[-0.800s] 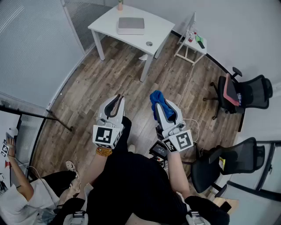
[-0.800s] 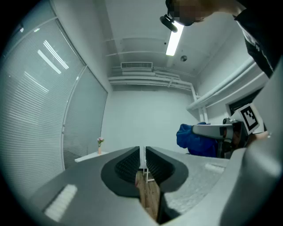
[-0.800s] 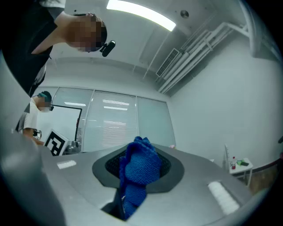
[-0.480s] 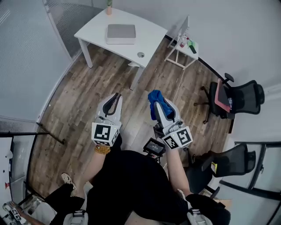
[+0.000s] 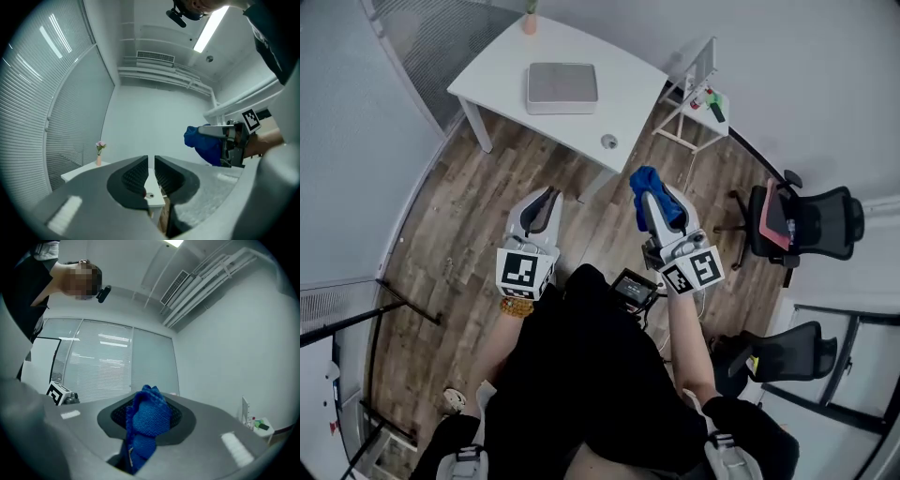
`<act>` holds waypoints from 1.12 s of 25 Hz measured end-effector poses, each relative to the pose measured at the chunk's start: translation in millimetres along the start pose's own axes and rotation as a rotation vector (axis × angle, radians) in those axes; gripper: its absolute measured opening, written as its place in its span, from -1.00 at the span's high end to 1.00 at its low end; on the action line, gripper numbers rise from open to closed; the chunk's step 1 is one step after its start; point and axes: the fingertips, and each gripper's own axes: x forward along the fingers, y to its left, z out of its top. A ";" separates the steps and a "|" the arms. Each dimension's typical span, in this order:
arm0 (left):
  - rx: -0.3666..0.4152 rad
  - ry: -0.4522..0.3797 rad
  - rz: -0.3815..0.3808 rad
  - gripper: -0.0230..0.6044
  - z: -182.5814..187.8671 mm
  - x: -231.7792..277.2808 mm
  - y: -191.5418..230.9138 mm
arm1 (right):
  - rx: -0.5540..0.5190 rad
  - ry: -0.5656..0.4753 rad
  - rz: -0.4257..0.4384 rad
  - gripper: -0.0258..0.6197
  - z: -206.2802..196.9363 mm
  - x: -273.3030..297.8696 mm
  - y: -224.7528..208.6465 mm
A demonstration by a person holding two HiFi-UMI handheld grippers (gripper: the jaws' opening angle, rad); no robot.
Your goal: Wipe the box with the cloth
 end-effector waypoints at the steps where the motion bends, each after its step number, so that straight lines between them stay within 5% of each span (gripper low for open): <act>1: 0.000 0.013 0.000 0.47 -4.1 6.1 6.4 | -0.001 0.004 -0.002 0.56 -3.0 9.1 -8.3; 17: 0.118 0.194 0.088 0.36 -48.2 171.8 148.6 | -0.210 0.196 0.171 0.56 -81.9 252.8 -198.5; 28: 0.181 0.423 0.103 0.15 -114.9 254.0 211.8 | -0.390 0.399 0.387 0.55 -196.2 408.5 -288.4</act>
